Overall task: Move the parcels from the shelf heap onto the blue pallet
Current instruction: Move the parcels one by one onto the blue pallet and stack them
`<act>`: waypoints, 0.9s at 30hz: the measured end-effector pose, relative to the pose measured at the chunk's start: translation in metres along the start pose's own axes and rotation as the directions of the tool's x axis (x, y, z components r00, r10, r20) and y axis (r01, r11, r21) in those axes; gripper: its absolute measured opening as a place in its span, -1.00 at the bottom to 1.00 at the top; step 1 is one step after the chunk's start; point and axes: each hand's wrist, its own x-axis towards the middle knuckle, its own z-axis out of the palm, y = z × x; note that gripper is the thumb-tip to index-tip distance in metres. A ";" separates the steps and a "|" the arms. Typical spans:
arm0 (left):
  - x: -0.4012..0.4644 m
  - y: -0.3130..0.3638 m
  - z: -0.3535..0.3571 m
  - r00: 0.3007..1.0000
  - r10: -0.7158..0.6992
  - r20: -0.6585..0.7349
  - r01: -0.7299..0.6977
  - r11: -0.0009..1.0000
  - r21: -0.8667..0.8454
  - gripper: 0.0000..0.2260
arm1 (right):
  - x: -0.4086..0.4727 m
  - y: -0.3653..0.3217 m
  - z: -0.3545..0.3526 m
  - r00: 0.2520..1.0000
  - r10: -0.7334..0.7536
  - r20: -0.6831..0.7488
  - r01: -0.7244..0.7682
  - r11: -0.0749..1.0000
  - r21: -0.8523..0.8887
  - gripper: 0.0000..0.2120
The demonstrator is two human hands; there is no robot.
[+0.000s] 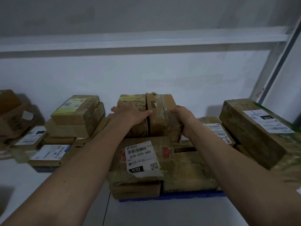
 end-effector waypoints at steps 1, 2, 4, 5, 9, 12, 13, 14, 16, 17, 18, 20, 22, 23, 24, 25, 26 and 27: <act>-0.001 0.000 -0.001 1.000 0.009 -0.026 -0.009 1.000 0.002 -0.14 | 0.000 0.000 0.003 1.000 0.001 0.017 -0.001 1.000 0.001 -0.65; -0.001 0.000 -0.002 0.999 0.015 -0.050 -0.015 1.000 0.004 -0.20 | -0.001 0.000 0.005 1.000 -0.005 0.027 0.004 1.000 0.001 -0.63; -0.001 -0.001 -0.003 0.997 0.020 -0.073 -0.020 1.000 0.007 -0.26 | 0.000 -0.001 0.009 0.999 -0.016 0.041 0.016 1.000 0.000 -0.63; 0.000 -0.003 -0.004 0.997 0.019 -0.078 -0.019 1.000 0.006 -0.26 | 0.002 -0.001 0.010 0.999 -0.020 0.043 0.020 1.000 -0.007 -0.63; 0.001 -0.008 -0.005 0.996 0.035 -0.084 -0.033 0.999 0.016 -0.26 | 0.006 0.002 0.013 0.999 -0.043 0.033 0.044 0.998 -0.037 -0.63; 0.003 -0.014 -0.007 0.996 0.035 -0.088 -0.040 0.997 -0.061 -0.21 | 0.011 0.007 0.009 1.000 -0.029 0.011 0.029 0.999 -0.018 -0.66; 0.005 -0.018 -0.010 0.997 0.017 -0.079 -0.027 0.990 -0.138 -0.20 | 0.012 0.009 0.007 1.000 -0.009 -0.009 0.009 1.000 -0.004 -0.72; 0.007 -0.023 -0.013 0.997 -0.001 -0.072 -0.016 0.974 -0.225 -0.20 | 0.013 0.010 0.004 0.999 0.023 -0.036 -0.023 1.000 0.011 -0.76; 0.010 -0.034 -0.021 0.999 -0.039 -0.019 0.028 0.910 -0.413 -0.23 | 0.016 0.013 0.000 0.995 0.071 -0.070 -0.068 0.997 0.041 -0.71; 0.011 -0.039 -0.024 0.998 -0.059 0.028 0.065 0.850 -0.522 -0.26 | 0.018 0.014 0.000 0.994 0.086 -0.071 -0.082 0.995 0.057 -0.66; 0.011 -0.045 -0.024 0.994 -0.068 0.082 0.104 0.763 -0.638 -0.31 | 0.019 0.016 -0.001 0.993 0.100 -0.067 -0.095 0.993 0.075 -0.62; 0.008 -0.057 -0.021 0.959 -0.020 0.281 0.248 0.536 -0.807 -0.42 | 0.022 0.020 -0.001 0.990 0.129 -0.051 -0.122 0.986 0.115 -0.59; 0.012 -0.072 -0.011 0.899 0.047 0.436 0.380 0.409 -0.829 -0.55 | 0.024 0.023 -0.002 0.987 0.157 -0.017 -0.152 0.973 0.175 -0.60; 0.013 -0.078 -0.007 0.882 0.067 0.466 0.409 0.383 -0.828 -0.56 | 0.025 0.024 -0.002 0.986 0.169 0.012 -0.168 0.963 0.210 -0.59; 0.013 -0.082 -0.005 0.874 0.084 0.478 0.422 0.356 -0.834 -0.53 | 0.027 0.024 -0.002 0.984 0.174 0.042 -0.179 0.956 0.233 -0.58; 0.017 -0.087 -0.002 0.871 0.092 0.483 0.432 0.327 -0.841 -0.51 | 0.028 0.025 -0.002 0.983 0.174 0.066 -0.185 0.953 0.242 -0.57; 0.019 -0.090 0.001 0.864 0.109 0.491 0.444 0.291 -0.847 -0.49 | 0.030 0.026 -0.002 0.982 0.171 0.083 -0.187 0.953 0.237 -0.57; 0.021 -0.092 0.003 0.860 0.126 0.495 0.450 0.271 -0.851 -0.49 | 0.031 0.026 -0.002 0.981 0.172 0.091 -0.188 0.956 0.226 -0.57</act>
